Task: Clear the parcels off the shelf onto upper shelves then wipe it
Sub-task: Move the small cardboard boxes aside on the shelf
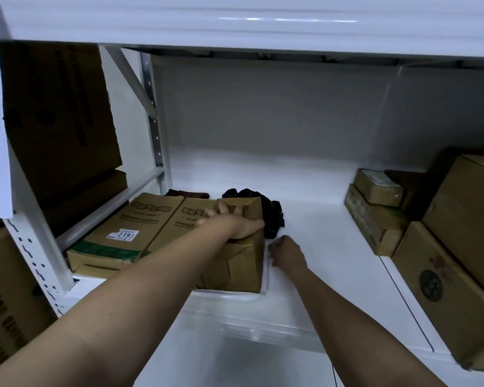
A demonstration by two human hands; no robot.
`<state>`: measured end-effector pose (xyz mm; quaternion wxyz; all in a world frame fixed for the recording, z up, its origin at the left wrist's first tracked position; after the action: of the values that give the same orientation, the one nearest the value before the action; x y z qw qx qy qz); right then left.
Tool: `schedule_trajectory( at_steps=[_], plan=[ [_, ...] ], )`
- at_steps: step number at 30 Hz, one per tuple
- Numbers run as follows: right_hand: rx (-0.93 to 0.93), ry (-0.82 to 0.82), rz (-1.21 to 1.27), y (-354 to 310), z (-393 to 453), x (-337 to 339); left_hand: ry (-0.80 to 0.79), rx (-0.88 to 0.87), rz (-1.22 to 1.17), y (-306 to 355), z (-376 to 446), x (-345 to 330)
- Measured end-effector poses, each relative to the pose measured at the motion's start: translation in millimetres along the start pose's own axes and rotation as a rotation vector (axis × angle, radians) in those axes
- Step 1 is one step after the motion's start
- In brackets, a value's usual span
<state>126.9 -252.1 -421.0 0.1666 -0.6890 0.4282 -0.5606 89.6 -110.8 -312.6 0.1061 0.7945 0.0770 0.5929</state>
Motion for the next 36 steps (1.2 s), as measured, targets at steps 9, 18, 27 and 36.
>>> schedule_trajectory(
  at_steps=[9,18,27,36],
  plan=[
    [0.201,-0.068,0.361,-59.7,-41.2,21.3,0.150,-0.190,0.020,-7.3,3.1,11.9],
    [0.062,-0.295,0.418,-65.8,-66.0,21.4,0.091,-0.262,0.020,-20.3,2.4,5.3],
    [-0.224,-0.197,0.553,-23.4,-67.8,0.0,0.109,-0.361,0.014,-31.2,-5.3,4.7],
    [-0.174,-0.340,0.620,-21.4,-81.1,-12.1,0.086,-0.445,0.005,-43.8,-2.6,-0.2]
  ],
)
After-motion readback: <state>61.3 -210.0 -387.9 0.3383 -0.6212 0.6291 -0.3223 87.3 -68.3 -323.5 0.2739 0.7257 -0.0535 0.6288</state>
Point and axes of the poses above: each hand's wrist, its own z-axis towards the middle knuckle, its own x-axis out of the back of the hand, y = z × x, the point moved 2 cm from there along z, towards the middle knuckle, and after that the axes turned 14 degrees about -x, right-handed, at the moved point
